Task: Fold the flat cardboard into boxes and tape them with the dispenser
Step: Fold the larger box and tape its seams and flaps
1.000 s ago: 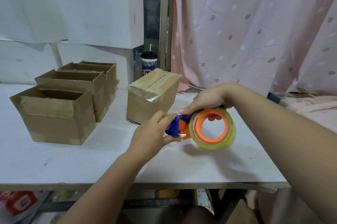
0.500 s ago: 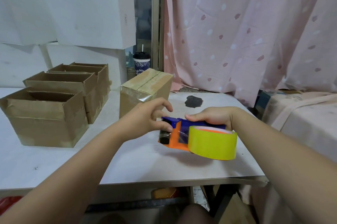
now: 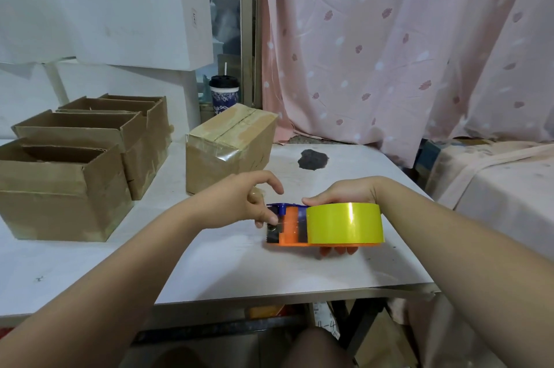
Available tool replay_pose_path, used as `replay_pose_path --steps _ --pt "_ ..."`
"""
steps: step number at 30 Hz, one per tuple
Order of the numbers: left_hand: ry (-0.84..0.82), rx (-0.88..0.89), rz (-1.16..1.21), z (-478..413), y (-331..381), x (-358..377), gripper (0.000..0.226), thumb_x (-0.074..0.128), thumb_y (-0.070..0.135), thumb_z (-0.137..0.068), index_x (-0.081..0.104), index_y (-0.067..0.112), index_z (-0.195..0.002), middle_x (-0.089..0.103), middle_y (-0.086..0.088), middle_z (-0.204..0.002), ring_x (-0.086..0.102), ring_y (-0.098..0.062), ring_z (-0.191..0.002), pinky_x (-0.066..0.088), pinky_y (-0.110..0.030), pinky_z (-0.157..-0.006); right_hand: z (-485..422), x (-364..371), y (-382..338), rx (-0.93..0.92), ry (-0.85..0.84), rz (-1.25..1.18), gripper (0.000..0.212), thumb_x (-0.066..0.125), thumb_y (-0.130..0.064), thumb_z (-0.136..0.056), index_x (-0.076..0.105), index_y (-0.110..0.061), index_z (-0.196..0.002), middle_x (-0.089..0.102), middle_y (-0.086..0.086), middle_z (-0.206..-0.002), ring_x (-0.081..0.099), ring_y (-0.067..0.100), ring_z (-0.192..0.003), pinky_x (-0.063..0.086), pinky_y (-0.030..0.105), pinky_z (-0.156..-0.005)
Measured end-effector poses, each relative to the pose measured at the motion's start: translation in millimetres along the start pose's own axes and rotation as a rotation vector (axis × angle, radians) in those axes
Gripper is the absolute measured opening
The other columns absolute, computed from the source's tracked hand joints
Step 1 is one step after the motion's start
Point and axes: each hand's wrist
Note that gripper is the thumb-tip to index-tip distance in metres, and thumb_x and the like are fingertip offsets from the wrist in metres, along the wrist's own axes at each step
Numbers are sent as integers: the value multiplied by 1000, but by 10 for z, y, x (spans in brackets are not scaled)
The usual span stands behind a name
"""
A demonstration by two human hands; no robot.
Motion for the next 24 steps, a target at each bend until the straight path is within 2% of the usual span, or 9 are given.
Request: replay_pose_path --steps 4,7,10,12,14,16,18,21,24 --pt "58 32 61 -9 -26 29 24 71 24 -83 59 39 -98 68 6 -68 61 0 -70 42 -14 -67 -9 -43 28 20 3 -32 56 43 -59 -93 69 -11 -106 71 18 -101 70 29 -82 59 35 -70" --pt "130 56 104 -31 -36 84 21 67 20 -86 62 38 -96 66 8 -67 59 0 -67 44 -10 -65 -6 -54 21 -4 39 -50 55 44 -57 -94 65 -9 -109 72 18 -97 71 29 -78 59 34 -68" --pt "282 88 196 -44 -34 152 16 64 19 -89 64 35 -93 63 10 -66 59 0 -64 46 -12 -62 -14 -89 30 -47 79 -87 51 43 -54 -95 64 -10 -108 73 15 -90 72 27 -74 59 33 -63" --pt "364 91 273 -47 -11 189 12 63 17 -89 64 29 -90 62 9 -65 59 -1 -61 48 -17 -57 -22 -119 33 -65 71 -115 52 44 -53 -94 71 -10 -100 74 14 -88 72 26 -73 58 32 -61" --pt "357 82 353 -38 18 205 10 65 13 -87 63 22 -91 63 5 -63 62 -8 -61 50 -21 -55 -32 -146 44 -71 53 -106 50 48 -54 -90 78 -14 -91 74 13 -90 72 26 -76 58 33 -62" --pt "284 89 431 -11 60 202 12 67 10 -85 61 18 -93 64 0 -63 67 -18 -62 53 -24 -55 -64 -175 82 -67 70 -107 48 56 -54 -83 76 -13 -96 73 14 -93 72 27 -79 59 35 -64" --pt "221 142 514 22 130 173 17 70 14 -81 59 16 -94 64 -3 -62 69 -25 -63 53 -25 -54 -89 -243 159 -65 156 -127 48 64 -52 -77 72 -10 -99 73 13 -91 71 27 -76 59 36 -64" --pt "226 193 540 12 198 88 21 71 22 -74 61 20 -92 64 -4 -62 70 -25 -63 53 -25 -54 -77 -342 297 -79 192 -133 46 67 -57 -73 77 -14 -87 72 11 -86 70 24 -73 58 33 -67" --pt "230 139 419 -67 169 57 19 71 13 -80 62 27 -90 64 0 -63 71 -23 -67 55 -25 -57 -62 -379 392 -75 242 -101 65 71 -69 -60 74 -14 -95 73 9 -89 70 23 -75 57 32 -69"
Point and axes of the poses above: each hand's wrist, its own z-axis away from the middle knuckle, its own x-axis out of the palm, y = z × x
